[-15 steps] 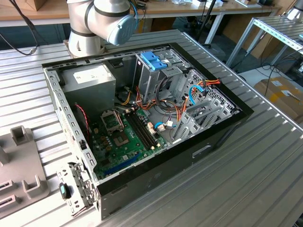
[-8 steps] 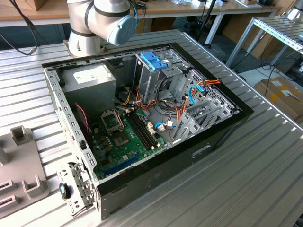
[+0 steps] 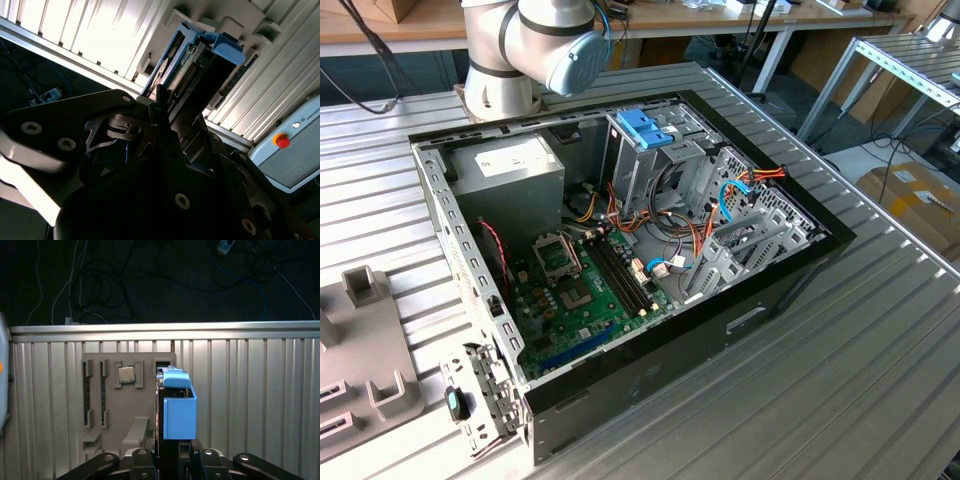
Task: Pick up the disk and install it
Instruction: 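Pick up the disk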
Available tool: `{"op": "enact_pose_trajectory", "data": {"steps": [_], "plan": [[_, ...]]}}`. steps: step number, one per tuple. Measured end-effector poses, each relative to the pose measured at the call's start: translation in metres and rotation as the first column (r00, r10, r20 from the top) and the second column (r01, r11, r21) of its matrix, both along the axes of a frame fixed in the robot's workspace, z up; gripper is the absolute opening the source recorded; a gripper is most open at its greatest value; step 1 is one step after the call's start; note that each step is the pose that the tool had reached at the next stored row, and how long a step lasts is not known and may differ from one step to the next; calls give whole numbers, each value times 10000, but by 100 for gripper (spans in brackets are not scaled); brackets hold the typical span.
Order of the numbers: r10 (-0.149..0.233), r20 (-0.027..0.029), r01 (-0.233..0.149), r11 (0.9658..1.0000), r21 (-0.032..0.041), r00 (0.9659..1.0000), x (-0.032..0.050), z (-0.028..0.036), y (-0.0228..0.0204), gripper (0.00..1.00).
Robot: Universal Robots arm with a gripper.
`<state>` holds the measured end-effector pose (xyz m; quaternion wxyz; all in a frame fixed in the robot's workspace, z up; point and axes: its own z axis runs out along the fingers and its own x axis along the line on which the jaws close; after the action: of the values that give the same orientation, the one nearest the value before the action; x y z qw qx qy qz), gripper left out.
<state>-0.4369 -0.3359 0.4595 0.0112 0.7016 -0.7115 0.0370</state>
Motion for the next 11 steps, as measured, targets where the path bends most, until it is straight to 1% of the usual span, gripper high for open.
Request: {"op": "enact_pose_trajectory", "data": {"steps": [5, 11], "plan": [[0, 0, 0, 10000, 0, 10000, 0, 75, 0, 35], [0, 0, 0, 10000, -4, 10000, 1, 83, 1, 35]]}}
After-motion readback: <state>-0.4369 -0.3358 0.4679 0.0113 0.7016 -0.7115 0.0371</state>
